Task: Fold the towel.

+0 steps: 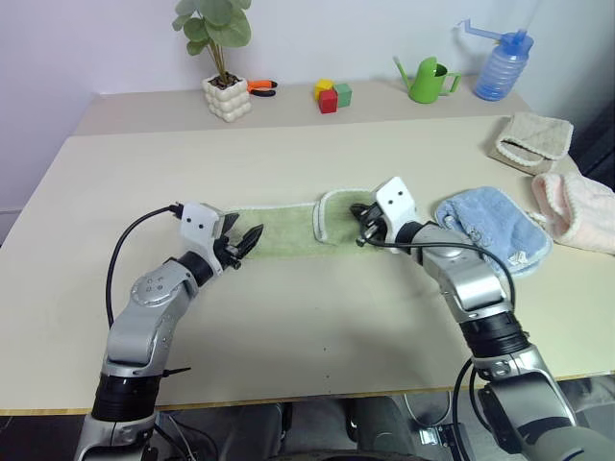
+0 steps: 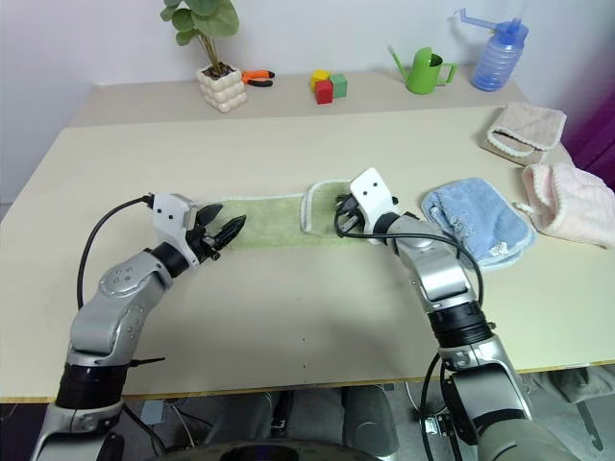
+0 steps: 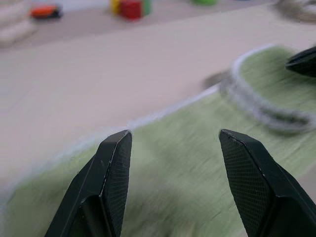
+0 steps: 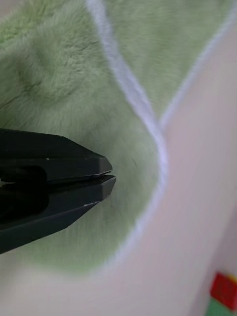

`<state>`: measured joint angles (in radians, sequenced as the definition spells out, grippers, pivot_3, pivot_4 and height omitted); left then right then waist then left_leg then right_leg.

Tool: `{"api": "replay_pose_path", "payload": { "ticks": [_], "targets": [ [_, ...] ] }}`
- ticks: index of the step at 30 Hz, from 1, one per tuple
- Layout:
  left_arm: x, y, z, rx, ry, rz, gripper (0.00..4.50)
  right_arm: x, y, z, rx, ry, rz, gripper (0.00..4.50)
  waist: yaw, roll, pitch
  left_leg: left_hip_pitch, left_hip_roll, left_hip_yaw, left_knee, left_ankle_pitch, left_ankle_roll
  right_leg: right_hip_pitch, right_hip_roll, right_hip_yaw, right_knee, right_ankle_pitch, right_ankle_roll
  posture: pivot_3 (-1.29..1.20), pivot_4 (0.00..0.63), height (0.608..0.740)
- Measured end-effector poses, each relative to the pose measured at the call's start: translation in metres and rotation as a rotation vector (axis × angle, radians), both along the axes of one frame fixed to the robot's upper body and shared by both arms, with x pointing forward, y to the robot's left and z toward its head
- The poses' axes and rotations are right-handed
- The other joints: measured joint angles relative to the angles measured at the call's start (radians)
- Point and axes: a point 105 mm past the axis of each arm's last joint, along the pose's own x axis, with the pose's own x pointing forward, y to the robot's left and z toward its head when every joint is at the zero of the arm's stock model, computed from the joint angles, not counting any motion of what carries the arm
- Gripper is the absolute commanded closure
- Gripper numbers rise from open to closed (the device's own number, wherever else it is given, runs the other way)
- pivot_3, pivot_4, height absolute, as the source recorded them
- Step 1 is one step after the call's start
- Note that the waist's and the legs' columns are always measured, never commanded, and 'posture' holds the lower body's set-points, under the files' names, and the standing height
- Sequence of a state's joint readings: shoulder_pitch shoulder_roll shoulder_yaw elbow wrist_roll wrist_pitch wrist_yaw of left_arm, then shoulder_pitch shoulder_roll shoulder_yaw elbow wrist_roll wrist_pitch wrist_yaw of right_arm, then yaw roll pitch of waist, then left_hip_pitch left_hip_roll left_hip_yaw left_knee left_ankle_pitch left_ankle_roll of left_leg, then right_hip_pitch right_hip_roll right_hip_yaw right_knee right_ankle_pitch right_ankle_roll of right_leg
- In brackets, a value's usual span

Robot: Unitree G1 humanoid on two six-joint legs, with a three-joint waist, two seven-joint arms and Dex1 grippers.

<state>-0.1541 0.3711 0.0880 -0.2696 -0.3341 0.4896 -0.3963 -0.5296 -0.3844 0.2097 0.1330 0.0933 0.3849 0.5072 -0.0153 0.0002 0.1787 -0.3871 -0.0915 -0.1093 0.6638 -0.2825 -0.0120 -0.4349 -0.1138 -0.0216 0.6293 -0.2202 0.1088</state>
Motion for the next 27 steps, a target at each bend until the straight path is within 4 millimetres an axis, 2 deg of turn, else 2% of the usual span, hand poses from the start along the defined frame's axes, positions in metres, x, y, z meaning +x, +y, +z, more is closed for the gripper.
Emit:
{"api": "replay_pose_path", "payload": {
  "ticks": [2, 6, 9, 10, 12, 15, 19, 20, 22, 27],
  "targets": [
    [-0.005, 0.011, -0.008, -0.003, 0.026, 0.060, 1.65, -0.003, 0.009, -0.014, -0.015, 0.029, 0.036, 4.47, 0.002, 0.000, 0.000, 0.000, 0.000, 0.000, 0.000, 0.000, 0.000, 0.000, 0.000, 0.000, 0.000, 0.000, 0.000, 0.00, 0.150, 0.732],
    [-0.014, 0.025, -0.015, -0.028, 0.060, 0.161, 1.65, -0.007, 0.013, -0.017, -0.036, 0.016, 0.068, 4.47, 0.006, -0.003, -0.002, 0.000, 0.000, -0.001, 0.001, 0.000, 0.000, 0.001, 0.000, 0.000, 0.000, 0.000, 0.000, 0.00, 0.150, 0.732],
    [-0.021, 0.028, -0.015, -0.056, 0.083, 0.200, 1.65, -0.011, 0.014, -0.015, -0.003, 0.016, 0.063, 4.47, 0.004, -0.003, -0.002, 0.000, 0.000, -0.001, 0.001, -0.001, 0.001, 0.001, 0.000, 0.000, 0.000, 0.000, 0.000, 0.00, 0.150, 0.732],
    [-0.024, 0.027, -0.016, -0.082, 0.094, 0.208, 1.65, -0.012, 0.015, -0.011, 0.010, 0.010, 0.064, 4.23, 0.004, -0.003, -0.002, 0.000, 0.000, -0.001, 0.001, -0.001, 0.001, 0.001, 0.000, 0.000, 0.000, 0.000, 0.000, 0.00, 0.150, 0.732],
    [-0.034, 0.022, -0.019, -0.183, 0.133, 0.228, 1.12, -0.015, 0.018, 0.005, 0.029, -0.031, 0.090, 3.69, 0.004, -0.002, -0.001, 0.000, 0.000, -0.001, 0.001, -0.001, 0.001, 0.000, 0.000, 0.000, 0.000, 0.000, 0.000, 0.00, 0.150, 0.732],
    [-0.046, 0.019, -0.029, -0.302, 0.208, 0.265, 0.00, -0.021, 0.018, 0.029, 0.039, -0.098, 0.135, 2.21, 0.005, -0.003, -0.001, 0.000, 0.000, -0.001, 0.001, -0.002, 0.002, 0.001, 0.000, 0.000, 0.000, 0.000, 0.000, 0.00, 0.150, 0.732],
    [-0.056, 0.021, -0.032, -0.450, 0.274, 0.329, 0.00, -0.033, 0.021, 0.040, -0.025, -0.132, 0.231, 0.21, 0.008, -0.003, -0.001, 0.000, -0.001, -0.001, 0.001, -0.002, 0.002, 0.001, -0.001, 0.000, 0.000, 0.000, 0.000, 0.00, 0.150, 0.732],
    [-0.054, 0.023, -0.031, -0.522, 0.281, 0.361, 0.00, -0.037, 0.024, 0.041, -0.048, -0.143, 0.268, 0.05, 0.009, -0.003, -0.002, 0.000, 0.000, -0.002, 0.001, -0.002, 0.002, 0.002, -0.001, -0.001, -0.001, 0.000, 0.000, 0.00, 0.150, 0.732],
    [-0.047, 0.028, -0.026, -0.649, 0.294, 0.413, 0.00, -0.044, 0.033, 0.041, -0.073, -0.159, 0.321, 0.05, 0.009, -0.003, -0.002, 0.000, 0.000, -0.002, 0.001, -0.001, 0.002, 0.002, 0.000, -0.002, 0.000, 0.000, 0.000, 0.00, 0.150, 0.732],
    [-0.037, 0.033, -0.021, -0.783, 0.337, 0.438, 0.00, -0.046, 0.036, 0.035, -0.093, -0.164, 0.332, 0.05, 0.008, -0.003, -0.002, 0.000, 0.000, -0.002, 0.001, 0.000, 0.000, 0.002, 0.000, -0.002, -0.001, 0.000, 0.000, 0.00, 0.150, 0.732]
  ]
}}
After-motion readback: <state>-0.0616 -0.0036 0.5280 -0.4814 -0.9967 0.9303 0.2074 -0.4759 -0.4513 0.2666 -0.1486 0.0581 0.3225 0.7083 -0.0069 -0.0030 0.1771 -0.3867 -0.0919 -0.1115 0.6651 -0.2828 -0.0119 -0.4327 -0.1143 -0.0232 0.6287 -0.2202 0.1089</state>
